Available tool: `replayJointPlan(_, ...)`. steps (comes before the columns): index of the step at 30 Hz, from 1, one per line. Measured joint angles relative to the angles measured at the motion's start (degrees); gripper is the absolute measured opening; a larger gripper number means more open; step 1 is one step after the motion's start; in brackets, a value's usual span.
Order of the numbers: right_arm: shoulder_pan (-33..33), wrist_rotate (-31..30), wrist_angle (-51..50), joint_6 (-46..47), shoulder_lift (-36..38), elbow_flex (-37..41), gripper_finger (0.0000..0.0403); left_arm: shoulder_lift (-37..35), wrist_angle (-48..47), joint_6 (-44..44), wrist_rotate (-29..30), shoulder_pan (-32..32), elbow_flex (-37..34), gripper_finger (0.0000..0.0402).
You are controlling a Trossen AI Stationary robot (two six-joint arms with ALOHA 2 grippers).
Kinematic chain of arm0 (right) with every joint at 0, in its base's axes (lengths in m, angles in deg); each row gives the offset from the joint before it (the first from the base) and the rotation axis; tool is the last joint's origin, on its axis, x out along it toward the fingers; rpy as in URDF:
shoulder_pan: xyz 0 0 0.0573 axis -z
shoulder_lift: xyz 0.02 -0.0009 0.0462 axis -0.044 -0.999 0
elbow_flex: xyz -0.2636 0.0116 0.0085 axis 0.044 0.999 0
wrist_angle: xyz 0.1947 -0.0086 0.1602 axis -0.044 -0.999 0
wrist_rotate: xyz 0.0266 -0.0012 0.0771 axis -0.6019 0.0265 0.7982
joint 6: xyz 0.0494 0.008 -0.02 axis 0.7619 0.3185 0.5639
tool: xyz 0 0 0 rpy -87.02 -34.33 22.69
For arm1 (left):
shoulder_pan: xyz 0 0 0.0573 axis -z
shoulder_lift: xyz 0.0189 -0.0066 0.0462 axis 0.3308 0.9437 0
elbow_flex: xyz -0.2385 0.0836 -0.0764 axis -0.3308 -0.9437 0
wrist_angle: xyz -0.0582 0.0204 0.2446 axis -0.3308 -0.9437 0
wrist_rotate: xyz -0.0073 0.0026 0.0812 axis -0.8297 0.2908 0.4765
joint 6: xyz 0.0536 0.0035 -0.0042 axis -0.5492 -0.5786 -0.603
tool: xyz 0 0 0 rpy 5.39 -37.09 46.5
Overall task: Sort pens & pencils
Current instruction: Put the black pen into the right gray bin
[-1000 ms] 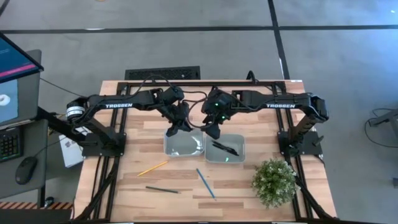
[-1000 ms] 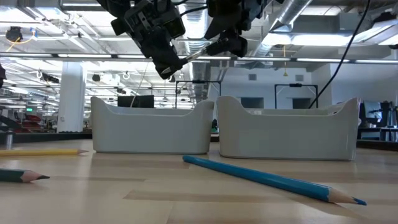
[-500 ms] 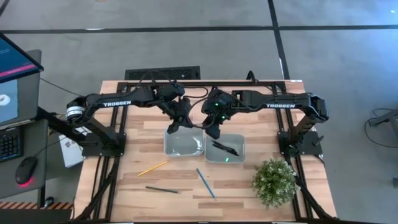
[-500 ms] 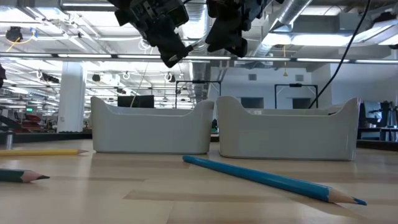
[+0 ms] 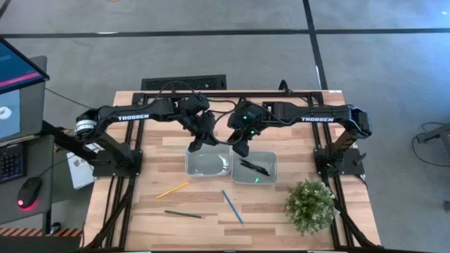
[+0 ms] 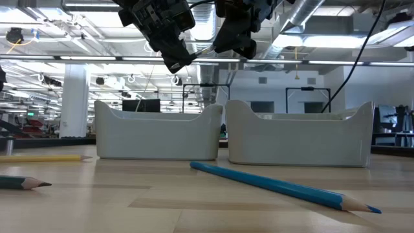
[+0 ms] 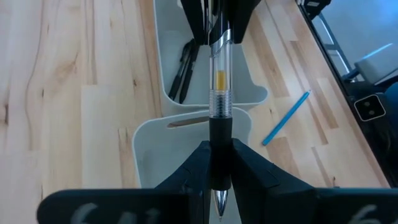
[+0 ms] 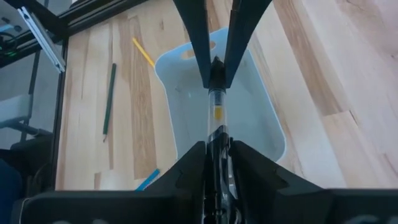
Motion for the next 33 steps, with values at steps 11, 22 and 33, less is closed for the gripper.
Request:
replayJointPlan(11,0.0,-0.1,-0.2,-1.4,0.0,0.0,0.0076,0.0,-0.1,0.1,0.8,0.0,0.0,0.0035)
replayJointPlan(22,0.0,-0.3,-0.6,-1.3,0.0,0.0,0.0077,0.0,0.5,1.0,2.6,0.0,0.0,0.0046)
replayJointPlan(33,0.0,0.2,-1.6,-1.2,0.0,0.0,0.0077,0.0,0.6,3.6,1.9,0.0,0.0,0.0062)
